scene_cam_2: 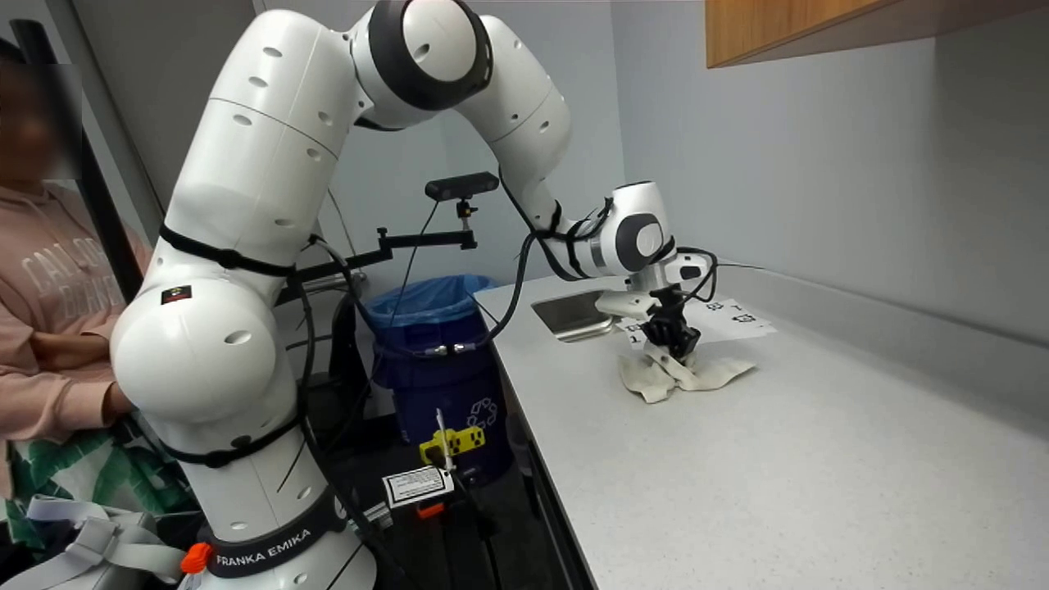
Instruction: Use the towel to wipe the counter.
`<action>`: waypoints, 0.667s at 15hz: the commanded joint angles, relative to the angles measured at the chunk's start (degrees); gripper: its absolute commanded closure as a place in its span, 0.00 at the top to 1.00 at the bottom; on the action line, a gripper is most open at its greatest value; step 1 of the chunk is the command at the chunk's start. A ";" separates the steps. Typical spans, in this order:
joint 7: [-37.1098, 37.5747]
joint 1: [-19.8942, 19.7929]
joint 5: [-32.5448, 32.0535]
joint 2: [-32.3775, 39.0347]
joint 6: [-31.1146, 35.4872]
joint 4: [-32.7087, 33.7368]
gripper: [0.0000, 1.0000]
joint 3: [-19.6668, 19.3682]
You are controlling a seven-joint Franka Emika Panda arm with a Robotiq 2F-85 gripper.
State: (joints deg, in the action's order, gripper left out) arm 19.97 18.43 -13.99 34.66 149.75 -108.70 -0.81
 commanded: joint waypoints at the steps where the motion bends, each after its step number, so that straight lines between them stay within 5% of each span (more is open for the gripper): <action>1: 1.53 -0.51 -0.24 -0.11 -0.68 -3.82 0.02 -3.67; 10: 9.53 -2.74 -1.21 -6.01 -0.61 -14.06 0.02 -12.98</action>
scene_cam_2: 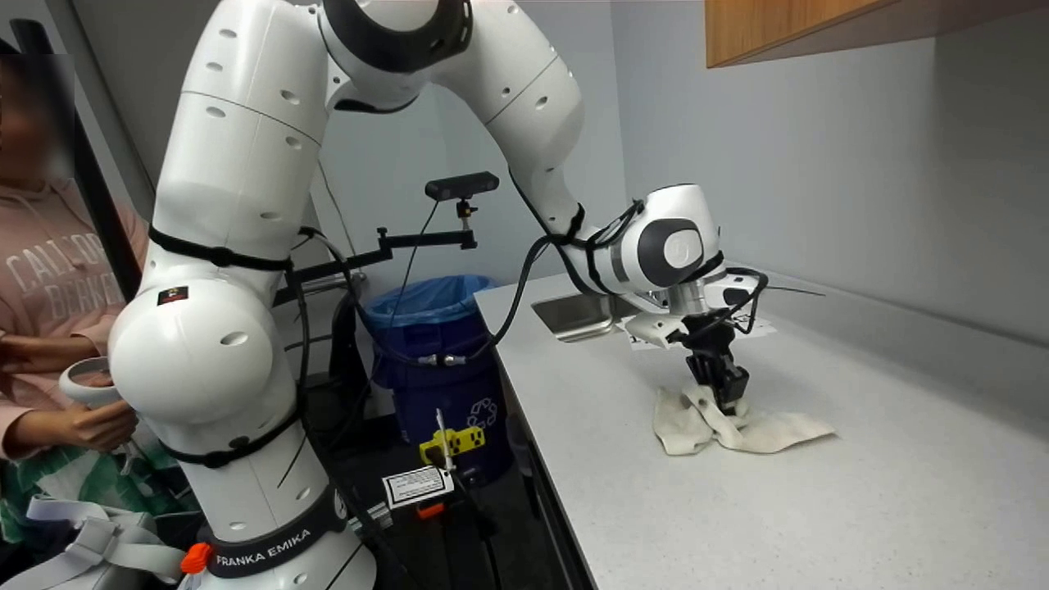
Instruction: Use the towel to wipe the counter.
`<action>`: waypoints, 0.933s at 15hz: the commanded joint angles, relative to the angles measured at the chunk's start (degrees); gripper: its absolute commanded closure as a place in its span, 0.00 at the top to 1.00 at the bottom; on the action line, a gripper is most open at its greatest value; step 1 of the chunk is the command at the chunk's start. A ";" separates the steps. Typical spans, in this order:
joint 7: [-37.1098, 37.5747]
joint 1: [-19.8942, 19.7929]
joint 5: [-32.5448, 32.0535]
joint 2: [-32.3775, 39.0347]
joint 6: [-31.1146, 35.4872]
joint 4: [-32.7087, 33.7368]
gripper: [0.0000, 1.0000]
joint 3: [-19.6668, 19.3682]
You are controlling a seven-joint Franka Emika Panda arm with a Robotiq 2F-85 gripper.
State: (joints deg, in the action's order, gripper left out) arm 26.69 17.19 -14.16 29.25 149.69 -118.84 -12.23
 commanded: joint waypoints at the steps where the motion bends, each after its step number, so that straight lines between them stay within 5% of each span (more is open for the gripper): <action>1: 3.27 -2.04 -0.75 -0.82 -0.63 -4.38 0.02 -1.99; 7: 1.98 -3.71 0.92 0.01 -1.44 -2.47 0.02 0.47; 14: -0.90 -2.10 2.46 3.16 -2.36 5.17 0.02 7.98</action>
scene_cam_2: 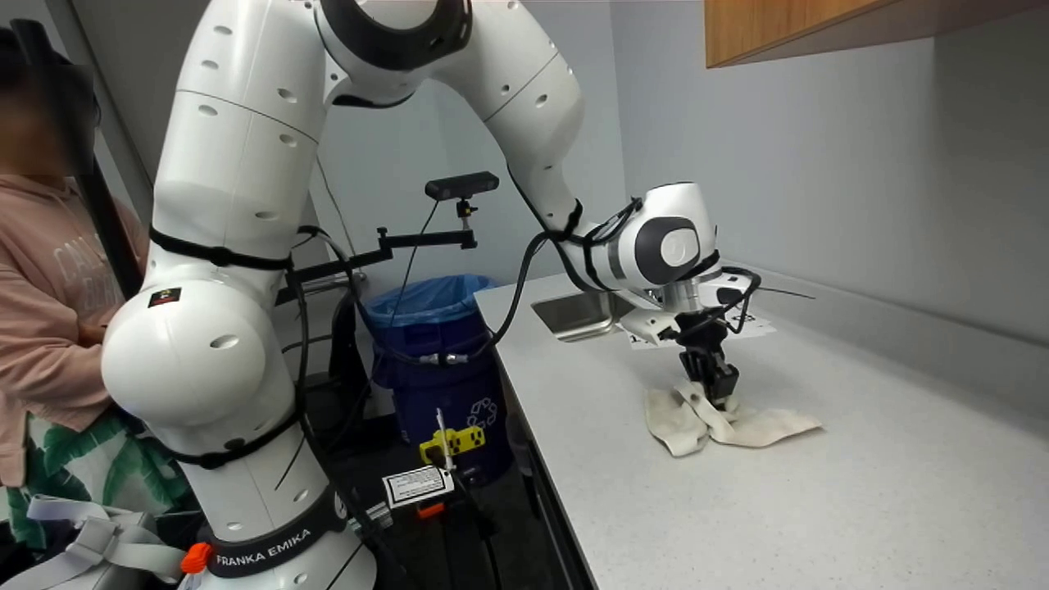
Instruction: Use the towel to wipe the counter.
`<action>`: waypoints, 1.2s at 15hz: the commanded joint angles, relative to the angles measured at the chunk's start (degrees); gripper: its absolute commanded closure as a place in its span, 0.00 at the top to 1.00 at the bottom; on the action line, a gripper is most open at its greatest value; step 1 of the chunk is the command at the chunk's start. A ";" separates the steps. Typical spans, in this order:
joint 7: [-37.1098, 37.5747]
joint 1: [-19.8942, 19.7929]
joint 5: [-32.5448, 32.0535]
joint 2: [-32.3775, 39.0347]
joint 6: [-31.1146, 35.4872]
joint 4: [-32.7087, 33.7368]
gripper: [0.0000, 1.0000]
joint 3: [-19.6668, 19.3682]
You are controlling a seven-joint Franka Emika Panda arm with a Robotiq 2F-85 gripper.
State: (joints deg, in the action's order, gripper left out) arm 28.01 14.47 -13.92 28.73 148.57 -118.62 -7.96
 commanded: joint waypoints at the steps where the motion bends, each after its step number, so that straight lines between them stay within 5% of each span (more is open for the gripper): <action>1: -2.74 0.98 2.33 4.31 -1.20 6.36 0.02 4.95; 10: -9.37 2.42 5.59 8.70 -0.65 14.56 0.02 11.66; 18: -8.69 0.77 4.07 6.80 0.87 8.70 0.02 6.21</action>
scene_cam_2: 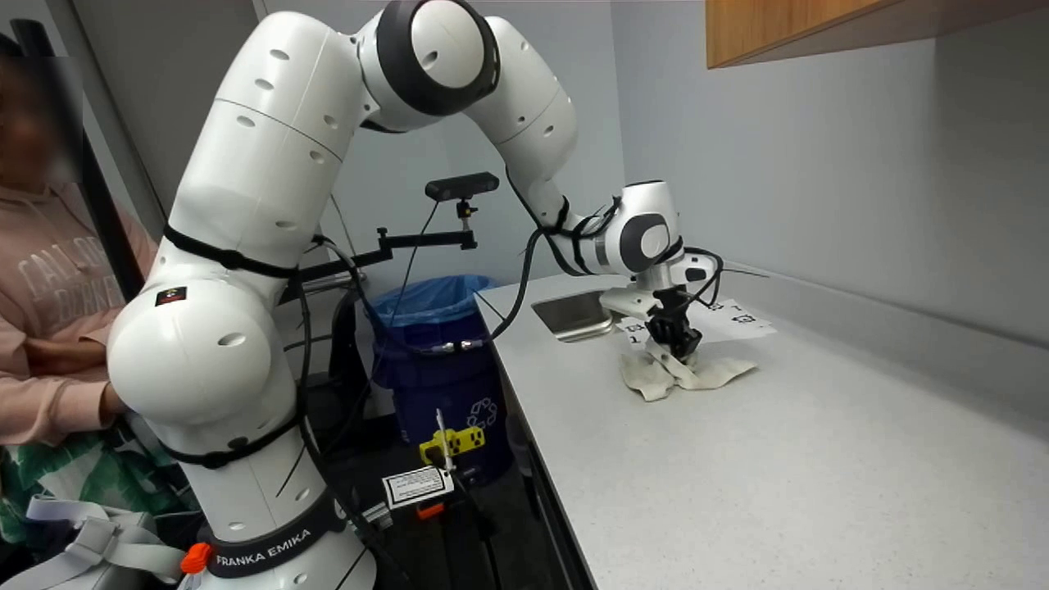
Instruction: Use the towel to wipe the counter.
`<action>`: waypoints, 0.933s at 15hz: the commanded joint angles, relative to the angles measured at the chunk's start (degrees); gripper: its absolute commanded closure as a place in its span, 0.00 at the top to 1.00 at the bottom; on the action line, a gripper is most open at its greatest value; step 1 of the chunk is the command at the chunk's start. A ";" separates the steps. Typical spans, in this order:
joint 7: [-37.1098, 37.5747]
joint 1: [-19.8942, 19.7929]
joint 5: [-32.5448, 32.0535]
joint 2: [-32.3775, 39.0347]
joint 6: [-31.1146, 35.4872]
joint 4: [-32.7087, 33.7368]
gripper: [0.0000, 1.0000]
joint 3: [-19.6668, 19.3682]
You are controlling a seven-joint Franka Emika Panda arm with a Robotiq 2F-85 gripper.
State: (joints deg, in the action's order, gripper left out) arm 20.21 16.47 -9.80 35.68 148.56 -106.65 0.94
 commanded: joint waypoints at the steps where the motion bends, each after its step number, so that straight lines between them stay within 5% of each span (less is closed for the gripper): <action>1: -0.45 -1.48 -0.32 -0.76 1.10 -4.36 0.02 -3.80; 9: 2.57 -3.84 -1.54 -4.95 1.46 -12.36 0.02 -11.48; 14: 1.89 -4.13 -1.65 -5.04 0.86 -12.22 0.02 -11.13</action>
State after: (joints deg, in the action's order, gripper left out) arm 21.18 12.64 -10.22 29.72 148.89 -117.56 -10.78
